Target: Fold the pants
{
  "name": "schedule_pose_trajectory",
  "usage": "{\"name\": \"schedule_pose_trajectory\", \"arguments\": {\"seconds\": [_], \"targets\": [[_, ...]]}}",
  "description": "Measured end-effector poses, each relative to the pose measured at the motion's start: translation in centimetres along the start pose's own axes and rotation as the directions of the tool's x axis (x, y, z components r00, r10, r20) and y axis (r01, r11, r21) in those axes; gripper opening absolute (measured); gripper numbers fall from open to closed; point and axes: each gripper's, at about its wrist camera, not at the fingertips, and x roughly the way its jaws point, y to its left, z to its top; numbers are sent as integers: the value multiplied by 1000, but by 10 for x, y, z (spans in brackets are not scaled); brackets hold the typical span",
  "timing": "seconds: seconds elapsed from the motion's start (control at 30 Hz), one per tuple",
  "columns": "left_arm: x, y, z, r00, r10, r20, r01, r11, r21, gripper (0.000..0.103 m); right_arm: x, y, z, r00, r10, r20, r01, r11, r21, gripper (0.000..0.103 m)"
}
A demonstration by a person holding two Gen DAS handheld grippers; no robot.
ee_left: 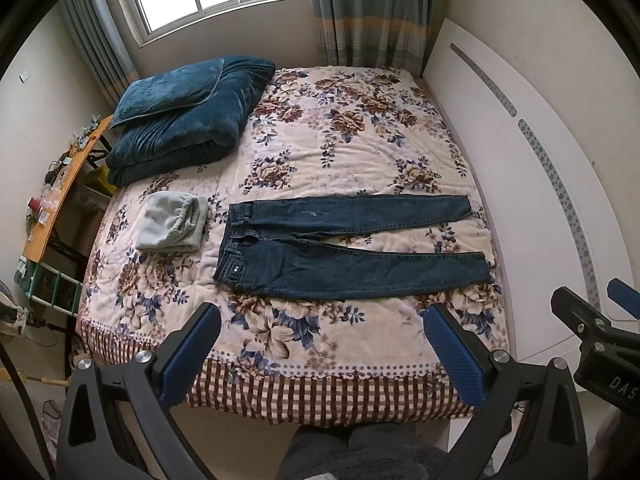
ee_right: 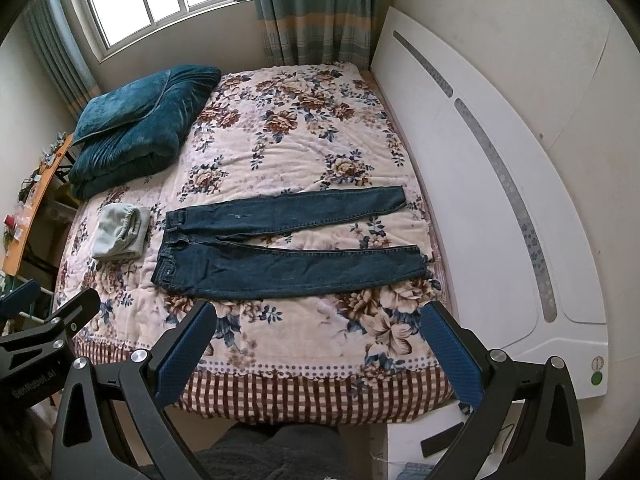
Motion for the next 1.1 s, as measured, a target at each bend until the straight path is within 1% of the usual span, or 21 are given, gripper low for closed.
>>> {"name": "schedule_pose_trajectory", "arguments": {"seconds": [0.13, 0.27, 1.1], "targets": [[0, 0, 0, 1000, 1, 2, -1, 1000, -1, 103, 0, 0, 0, 1000, 1, 0, -1, 1000, 1, 103], [-3, -3, 7, 1000, 1, 0, -1, 1000, -9, 103, 0, -1, 0, 1000, 1, 1, -1, 1000, 2, 103], [-3, -4, 6, 1000, -3, 5, 3, 1000, -12, 103, -1, -4, 6, 1000, 0, 4, 0, 1000, 9, 103]]}}
